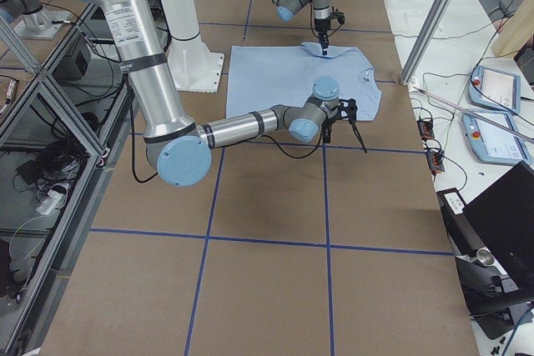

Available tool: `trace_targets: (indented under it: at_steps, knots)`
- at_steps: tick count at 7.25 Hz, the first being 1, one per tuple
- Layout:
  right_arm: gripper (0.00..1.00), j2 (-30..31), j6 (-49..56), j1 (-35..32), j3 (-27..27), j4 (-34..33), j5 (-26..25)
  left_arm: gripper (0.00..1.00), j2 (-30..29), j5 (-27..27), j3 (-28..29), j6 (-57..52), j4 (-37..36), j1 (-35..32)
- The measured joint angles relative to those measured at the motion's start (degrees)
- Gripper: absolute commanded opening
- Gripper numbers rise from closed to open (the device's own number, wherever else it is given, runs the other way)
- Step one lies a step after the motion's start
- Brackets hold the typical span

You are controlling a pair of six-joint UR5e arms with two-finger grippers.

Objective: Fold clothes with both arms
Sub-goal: 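Fold the sleeve inward over the shirt body with the left gripper, then release the sleeve with the left gripper while the right gripper moves to the hem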

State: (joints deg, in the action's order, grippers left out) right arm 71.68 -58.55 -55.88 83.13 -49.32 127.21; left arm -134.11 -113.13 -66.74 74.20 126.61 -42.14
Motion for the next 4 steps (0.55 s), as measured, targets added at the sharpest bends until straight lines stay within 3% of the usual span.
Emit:
trace_targets:
  at_steps: [1, 2, 3, 4]
  knots:
    - [1.0, -0.1, 0.0, 0.1, -0.1, 0.0, 0.0, 0.0, -2.0, 0.9, 2.4, 0.6, 0.6, 0.1]
    - [1.0, -0.2, 0.0, 0.2, -0.1, 0.0, 0.0, 0.07, -3.5, 1.5, 4.4, 1.3, 1.6, 0.1]
    - [1.0, -0.2, 0.0, 0.2, -0.2, 0.0, 0.0, 0.88, -4.4, 1.7, 5.7, 2.0, 2.7, 0.3]
    - [1.0, -0.3, -0.1, 0.3, -0.2, 0.0, 0.0, 0.93, -4.9, 1.9, 6.2, 2.4, 3.2, 0.4]
